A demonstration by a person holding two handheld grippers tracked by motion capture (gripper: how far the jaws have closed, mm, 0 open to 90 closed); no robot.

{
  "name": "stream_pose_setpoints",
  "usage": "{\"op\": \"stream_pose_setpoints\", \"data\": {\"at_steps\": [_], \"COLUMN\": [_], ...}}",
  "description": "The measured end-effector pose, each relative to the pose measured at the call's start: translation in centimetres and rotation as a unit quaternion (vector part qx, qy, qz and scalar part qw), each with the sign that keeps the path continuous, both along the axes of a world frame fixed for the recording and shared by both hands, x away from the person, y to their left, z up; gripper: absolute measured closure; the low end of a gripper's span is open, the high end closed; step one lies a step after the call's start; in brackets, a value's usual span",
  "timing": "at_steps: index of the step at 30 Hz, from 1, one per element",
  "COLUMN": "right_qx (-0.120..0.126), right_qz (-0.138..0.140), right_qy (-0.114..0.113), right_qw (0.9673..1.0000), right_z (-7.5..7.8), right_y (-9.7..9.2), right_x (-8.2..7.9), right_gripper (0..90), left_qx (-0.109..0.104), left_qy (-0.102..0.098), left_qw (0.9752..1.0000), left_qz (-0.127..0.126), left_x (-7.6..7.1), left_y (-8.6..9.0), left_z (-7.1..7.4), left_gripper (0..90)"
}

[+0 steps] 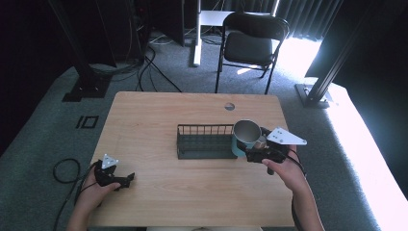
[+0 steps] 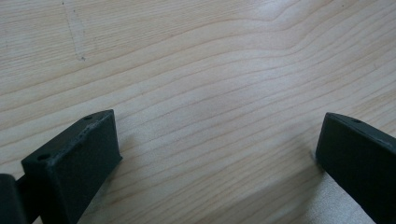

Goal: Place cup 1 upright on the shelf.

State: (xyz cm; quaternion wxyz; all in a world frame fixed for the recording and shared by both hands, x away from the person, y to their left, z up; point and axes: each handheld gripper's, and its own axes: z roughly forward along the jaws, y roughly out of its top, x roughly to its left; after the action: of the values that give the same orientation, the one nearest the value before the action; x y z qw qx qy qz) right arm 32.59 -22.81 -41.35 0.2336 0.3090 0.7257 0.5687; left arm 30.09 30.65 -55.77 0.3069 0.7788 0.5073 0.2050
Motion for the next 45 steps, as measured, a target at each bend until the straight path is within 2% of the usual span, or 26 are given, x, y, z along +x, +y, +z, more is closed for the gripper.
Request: {"op": "stream_pose_setpoints", "data": {"at_steps": [12, 15, 29, 39, 45], "right_qx": [0.001, -0.003, 0.0, 0.003, 0.011], "right_qz": [-0.001, -0.002, 0.007, 0.019, 0.017], "right_qy": [-0.01, -0.013, -0.013, -0.005, 0.002], "right_qw": [0.9999, 0.9999, 0.9999, 0.9998, 0.9998], "right_z": [1.5, 1.8, 1.8, 1.0, -0.1], "right_y": [2.4, 3.7, 7.6, 10.5, 12.0], "right_x": [1.9, 2.7, 4.4, 5.6, 6.7], "right_gripper": [12.6, 12.6, 12.6, 12.6, 12.6], "left_qx": [0.0, 0.0, 0.001, 0.001, 0.001], "left_qy": [0.0, 0.0, 0.0, 0.0, -0.001], "left_qw": [1.0, 1.0, 1.0, 1.0, 1.0], "left_qz": [0.0, 0.0, 0.0, 0.0, 0.0], "left_x": [0.0, 0.0, 0.0, 0.0, 0.0], "left_y": [0.0, 0.0, 0.0, 0.0, 0.0], "left_z": [0.0, 0.0, 0.0, 0.0, 0.0], "left_gripper": [0.3, 0.3, 0.3, 0.3, 0.3]}}
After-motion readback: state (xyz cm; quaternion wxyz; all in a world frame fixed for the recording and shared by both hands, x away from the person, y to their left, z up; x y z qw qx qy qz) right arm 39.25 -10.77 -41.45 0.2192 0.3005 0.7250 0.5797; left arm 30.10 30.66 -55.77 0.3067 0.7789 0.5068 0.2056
